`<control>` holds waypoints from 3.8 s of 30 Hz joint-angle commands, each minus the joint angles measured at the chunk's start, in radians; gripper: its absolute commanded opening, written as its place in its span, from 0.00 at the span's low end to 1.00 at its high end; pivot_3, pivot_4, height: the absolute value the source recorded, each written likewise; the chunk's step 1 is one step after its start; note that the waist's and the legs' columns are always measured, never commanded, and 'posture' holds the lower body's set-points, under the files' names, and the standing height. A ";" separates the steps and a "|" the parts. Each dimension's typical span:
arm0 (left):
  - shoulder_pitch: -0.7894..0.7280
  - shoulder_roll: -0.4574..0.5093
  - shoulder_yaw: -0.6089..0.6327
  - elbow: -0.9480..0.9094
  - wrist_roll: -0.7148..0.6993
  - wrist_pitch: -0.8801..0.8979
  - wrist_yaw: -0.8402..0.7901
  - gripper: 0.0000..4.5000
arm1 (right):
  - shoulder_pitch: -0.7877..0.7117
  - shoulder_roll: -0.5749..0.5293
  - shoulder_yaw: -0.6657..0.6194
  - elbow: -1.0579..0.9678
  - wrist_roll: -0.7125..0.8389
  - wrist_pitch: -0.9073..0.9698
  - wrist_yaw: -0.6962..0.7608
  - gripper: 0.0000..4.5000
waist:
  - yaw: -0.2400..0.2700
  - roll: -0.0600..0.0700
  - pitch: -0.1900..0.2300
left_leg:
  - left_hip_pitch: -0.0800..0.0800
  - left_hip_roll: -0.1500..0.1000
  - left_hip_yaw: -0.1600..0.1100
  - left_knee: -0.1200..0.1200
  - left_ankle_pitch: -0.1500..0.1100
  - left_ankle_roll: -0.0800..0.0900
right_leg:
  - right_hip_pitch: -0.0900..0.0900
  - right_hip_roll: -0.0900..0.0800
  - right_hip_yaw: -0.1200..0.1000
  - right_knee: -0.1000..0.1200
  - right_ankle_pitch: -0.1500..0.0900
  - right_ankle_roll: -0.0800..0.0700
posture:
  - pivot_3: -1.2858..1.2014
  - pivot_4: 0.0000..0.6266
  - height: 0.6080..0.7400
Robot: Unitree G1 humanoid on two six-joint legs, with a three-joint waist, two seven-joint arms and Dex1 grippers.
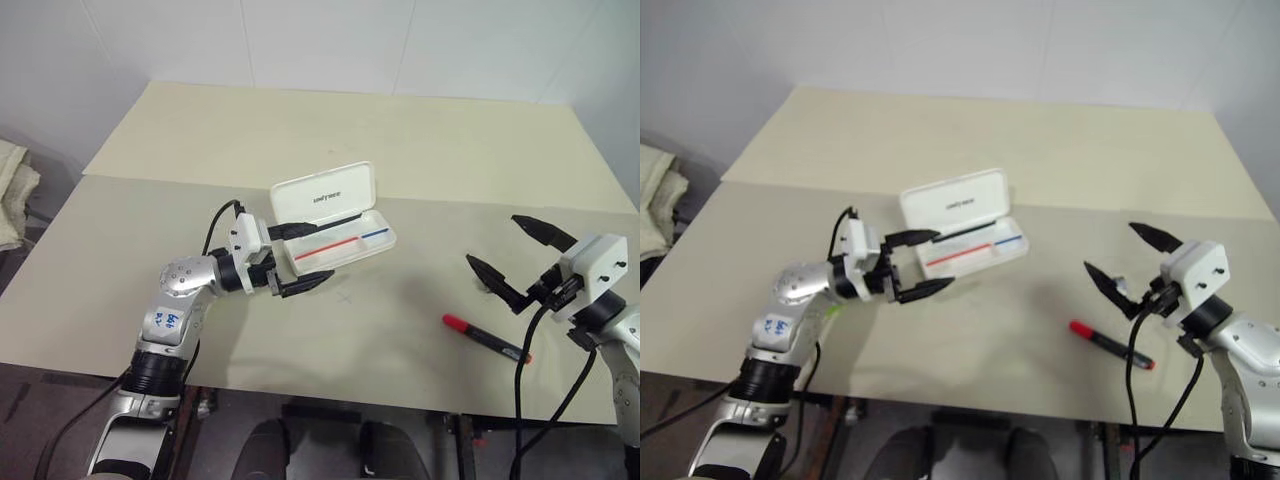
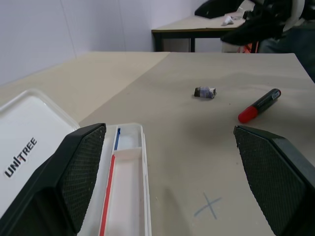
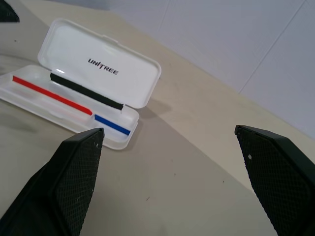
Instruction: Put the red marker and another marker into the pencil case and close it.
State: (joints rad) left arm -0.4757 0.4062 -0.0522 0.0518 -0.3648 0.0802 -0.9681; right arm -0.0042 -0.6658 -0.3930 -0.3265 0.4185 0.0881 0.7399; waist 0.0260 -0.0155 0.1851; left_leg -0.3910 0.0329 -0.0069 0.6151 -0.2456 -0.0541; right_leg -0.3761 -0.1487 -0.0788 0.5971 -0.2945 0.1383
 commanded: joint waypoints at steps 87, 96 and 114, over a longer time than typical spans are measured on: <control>-0.262 0.046 -0.290 0.306 0.332 0.140 -0.214 0.00 | -0.123 -0.207 0.106 -0.029 0.128 0.102 0.327 1.00 | -0.001 -0.001 0.001 | 0.000 0.000 0.005 0.011 -0.006 0.005 | 0.000 0.000 0.005 0.001 0.002 0.003 | 0.52 0.24 1.00; -0.158 0.142 -0.309 0.069 0.310 0.156 -0.324 0.00 | -0.143 -0.203 0.121 -0.035 0.136 0.131 0.331 1.00 | 0.000 -0.001 0.001 | -0.003 0.001 0.008 0.012 -0.009 0.006 | 0.000 0.000 0.006 -0.003 0.003 0.005 | 0.52 0.24 1.00; -0.145 0.100 -0.298 0.037 0.294 0.181 -0.283 0.64 | -0.148 -0.174 0.146 -0.053 0.137 0.142 0.311 1.00 | 0.001 -0.001 0.001 | -0.003 0.001 0.009 0.016 -0.011 0.008 | 0.000 0.000 0.008 -0.002 0.003 0.006 | 0.52 0.24 1.00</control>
State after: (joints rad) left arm -0.6221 0.5109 -0.3547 0.1277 -0.0523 0.2620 -1.2565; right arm -0.1422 -0.8460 -0.2397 -0.3515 0.5390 0.2314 1.0569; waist 0.0269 -0.0166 0.1857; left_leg -0.3943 0.0334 0.0018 0.6316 -0.2564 -0.0462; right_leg -0.3759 -0.1486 -0.0703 0.5951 -0.2909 0.1444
